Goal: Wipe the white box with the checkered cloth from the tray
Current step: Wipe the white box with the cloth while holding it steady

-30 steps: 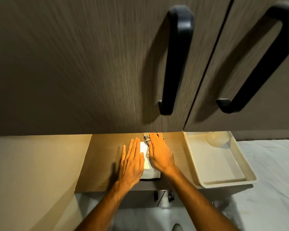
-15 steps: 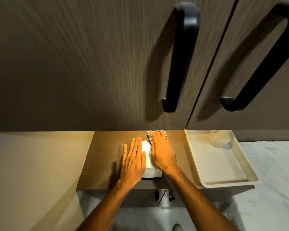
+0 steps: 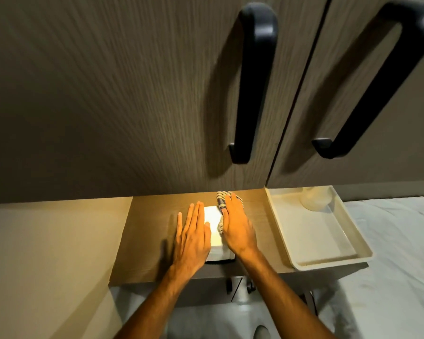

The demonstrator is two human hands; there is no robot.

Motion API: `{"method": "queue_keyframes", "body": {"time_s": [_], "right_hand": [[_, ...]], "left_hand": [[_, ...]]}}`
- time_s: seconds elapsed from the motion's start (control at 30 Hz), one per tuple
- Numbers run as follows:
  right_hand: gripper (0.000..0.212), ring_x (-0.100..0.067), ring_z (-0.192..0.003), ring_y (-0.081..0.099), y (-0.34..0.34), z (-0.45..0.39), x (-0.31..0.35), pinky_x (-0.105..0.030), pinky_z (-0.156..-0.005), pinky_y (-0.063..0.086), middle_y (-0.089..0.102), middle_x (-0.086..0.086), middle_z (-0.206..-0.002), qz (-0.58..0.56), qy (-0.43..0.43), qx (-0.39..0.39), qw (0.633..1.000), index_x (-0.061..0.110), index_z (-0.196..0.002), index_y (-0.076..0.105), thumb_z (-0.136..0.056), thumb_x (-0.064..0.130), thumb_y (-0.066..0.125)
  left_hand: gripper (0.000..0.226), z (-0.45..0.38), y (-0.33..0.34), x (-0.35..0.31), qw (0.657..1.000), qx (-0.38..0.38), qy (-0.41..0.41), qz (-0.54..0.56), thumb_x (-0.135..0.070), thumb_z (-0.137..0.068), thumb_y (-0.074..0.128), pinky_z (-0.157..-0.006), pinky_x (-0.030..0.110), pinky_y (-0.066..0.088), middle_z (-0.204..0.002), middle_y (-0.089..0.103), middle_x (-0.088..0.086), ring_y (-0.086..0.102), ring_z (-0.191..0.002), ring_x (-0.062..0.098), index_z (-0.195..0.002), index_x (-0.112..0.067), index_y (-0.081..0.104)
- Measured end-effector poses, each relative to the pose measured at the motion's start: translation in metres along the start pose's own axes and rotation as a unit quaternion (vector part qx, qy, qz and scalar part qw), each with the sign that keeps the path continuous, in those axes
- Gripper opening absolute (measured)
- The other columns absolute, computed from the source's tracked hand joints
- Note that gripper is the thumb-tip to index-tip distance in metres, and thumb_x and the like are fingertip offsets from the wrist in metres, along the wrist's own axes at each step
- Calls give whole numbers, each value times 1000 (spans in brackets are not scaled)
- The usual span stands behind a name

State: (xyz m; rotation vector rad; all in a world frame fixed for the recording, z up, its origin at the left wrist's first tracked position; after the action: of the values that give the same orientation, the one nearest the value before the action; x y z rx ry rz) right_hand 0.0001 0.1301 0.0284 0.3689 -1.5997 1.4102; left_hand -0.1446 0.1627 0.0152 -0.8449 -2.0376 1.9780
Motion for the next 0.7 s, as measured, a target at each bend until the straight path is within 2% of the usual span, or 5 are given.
{"method": "queue_keyframes", "body": {"time_s": [0.17,0.37,0.5,0.63,0.7], "right_hand": [[45,-15,-112,67,0,23,-25,-32,-84,63,65,0,-135,-151,87,-83,981,25,-149,46,-107,41,38],[47,-19,-116,63,-27,54,-81,-13,-77,48,64,-6,-134,-250,213,-88,940,20,-145,53,-107,41,37],[46,-17,-114,65,-15,76,-97,-35,-95,59,64,-4,-134,-317,249,-48,914,25,-144,52,-106,46,39],[45,10,-92,57,6,68,-85,-4,-67,46,63,5,-129,-328,195,-8,925,32,-150,45,-107,43,37],[46,8,-97,60,12,59,-75,-2,-73,46,62,2,-140,-316,164,18,934,35,-152,41,-107,44,35]], "left_hand": [[61,-1,1,2,999,10,-12,36,-37,-103,18,-128,54,11,-166,25,10,18,-155,26,-157,-8,23],[64,-16,-6,-7,1000,22,-3,11,-37,-100,19,-127,49,-5,-169,17,11,9,-157,29,-158,-11,22],[51,-39,-5,-32,999,35,28,12,-29,-106,26,-127,43,3,-163,34,11,23,-154,26,-153,-12,34],[57,-50,7,-42,997,65,0,48,-42,-103,20,-123,37,9,-155,45,10,34,-148,27,-150,-16,39],[69,-52,10,-44,998,45,0,33,-49,-99,14,-126,46,15,-154,47,12,36,-147,28,-150,-13,40]]}}
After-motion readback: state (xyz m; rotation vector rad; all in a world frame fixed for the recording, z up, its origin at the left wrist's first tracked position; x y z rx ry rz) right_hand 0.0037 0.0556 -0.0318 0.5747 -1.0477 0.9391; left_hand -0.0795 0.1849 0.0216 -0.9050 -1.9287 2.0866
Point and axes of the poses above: each hand's wrist, its own z-axis away from the middle knuckle, its own y-axis out of the palm, x = y × z, the point moved 4 cm from there along -z, towards the middle knuckle
